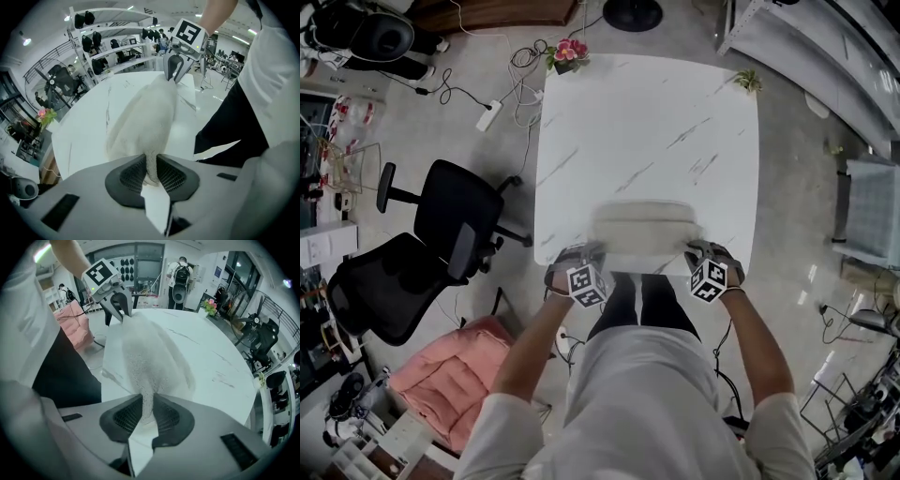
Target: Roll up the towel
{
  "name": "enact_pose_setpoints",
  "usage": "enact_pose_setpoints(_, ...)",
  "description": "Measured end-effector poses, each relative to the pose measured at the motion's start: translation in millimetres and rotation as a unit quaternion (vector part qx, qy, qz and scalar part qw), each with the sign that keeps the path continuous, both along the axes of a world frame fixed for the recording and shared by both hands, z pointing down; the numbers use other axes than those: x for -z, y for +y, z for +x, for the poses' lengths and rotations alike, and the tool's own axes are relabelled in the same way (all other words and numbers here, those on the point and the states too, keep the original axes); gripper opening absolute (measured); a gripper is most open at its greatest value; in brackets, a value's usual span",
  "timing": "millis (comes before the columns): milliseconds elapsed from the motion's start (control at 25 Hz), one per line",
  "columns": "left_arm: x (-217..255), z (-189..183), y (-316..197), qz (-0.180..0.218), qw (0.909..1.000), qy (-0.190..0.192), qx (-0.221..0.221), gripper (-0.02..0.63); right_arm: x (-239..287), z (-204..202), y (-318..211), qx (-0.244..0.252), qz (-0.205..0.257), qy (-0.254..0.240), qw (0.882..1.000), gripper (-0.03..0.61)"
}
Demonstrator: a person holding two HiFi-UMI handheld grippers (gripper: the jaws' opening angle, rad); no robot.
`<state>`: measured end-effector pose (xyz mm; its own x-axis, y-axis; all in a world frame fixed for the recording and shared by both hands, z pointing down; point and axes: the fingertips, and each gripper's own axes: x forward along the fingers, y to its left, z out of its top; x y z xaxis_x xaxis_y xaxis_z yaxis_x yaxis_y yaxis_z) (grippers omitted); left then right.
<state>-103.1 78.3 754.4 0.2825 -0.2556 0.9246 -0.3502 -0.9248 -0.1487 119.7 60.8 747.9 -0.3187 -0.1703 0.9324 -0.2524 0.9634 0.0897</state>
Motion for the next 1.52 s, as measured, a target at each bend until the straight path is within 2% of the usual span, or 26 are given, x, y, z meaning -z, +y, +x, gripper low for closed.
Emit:
enact_pose_setpoints(200,3,2,38,-0.068,0.9973,0.012,-0.026,0.083,4,2,36,0.019,-0.064,0.000,0.998,0.080)
enact_pose_setpoints(360,12,2,57,-0.138,0.9896,0.025,-0.035,0.083,11,1,55,0.027,-0.121,-0.001,0.992,0.081)
enact_pose_setpoints(480,16,-1,53,-0.181,0.9825,0.033,-0.031,0.084,17,1,45,0.016,-0.140,-0.007,0.990,0.087)
enact_pose_setpoints(680,26,-4,24,-0.206,0.9765,0.030,-0.055,0.089,25,-3,7,-0.014,-0.158,-0.018,0.987,0.101)
enact_pose_setpoints(840,29,-4,-5,-0.230,0.9716,0.035,-0.043,0.099,29,-3,-29,-0.035,-0.157,-0.025,0.987,0.112)
enact_pose_setpoints(960,29,-6,-34,-0.217,0.9754,0.033,-0.024,0.106,29,-4,-56,-0.055,-0.144,-0.029,0.988,0.115)
enact_pose_setpoints(1080,24,-11,-69,-0.167,0.9854,0.024,0.017,0.125,26,-5,-83,-0.087,-0.112,-0.031,0.989,0.122)
enact_pose_setpoints(1160,19,-15,-88,-0.127,0.9904,0.014,0.053,0.193,20,-3,-99,-0.111,-0.082,-0.028,0.990,0.140)
enact_pose_setpoints(1200,15,-18,-95,-0.110,0.9914,0.010,0.070,0.217,17,-1,-105,-0.122,-0.068,-0.025,0.990,0.175)
enact_pose_setpoints(1320,5,-25,-108,-0.074,0.9905,0.005,0.116,0.265,6,6,-117,-0.157,-0.034,-0.018,0.987,0.227)
enact_pose_setpoints(1520,-3,-28,-115,-0.050,0.9878,0.007,0.147,0.273,-5,4,-122,-0.187,-0.006,-0.004,0.982,0.218)
